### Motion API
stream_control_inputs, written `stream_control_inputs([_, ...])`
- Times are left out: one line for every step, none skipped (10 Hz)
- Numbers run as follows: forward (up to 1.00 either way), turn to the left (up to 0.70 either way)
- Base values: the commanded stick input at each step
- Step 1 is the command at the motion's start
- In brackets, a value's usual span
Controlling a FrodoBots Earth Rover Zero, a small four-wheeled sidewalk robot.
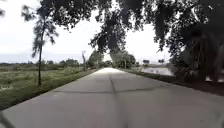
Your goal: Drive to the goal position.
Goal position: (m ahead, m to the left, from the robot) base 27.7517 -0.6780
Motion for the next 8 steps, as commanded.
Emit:
stream_control_inputs([0.85, 0.00])
stream_control_inputs([0.85, 0.00])
stream_control_inputs([0.85, 0.00])
stream_control_inputs([0.85, 0.00])
stream_control_inputs([0.85, 0.00])
stream_control_inputs([0.85, 0.00])
stream_control_inputs([0.85, 0.00])
stream_control_inputs([0.85, 0.00])
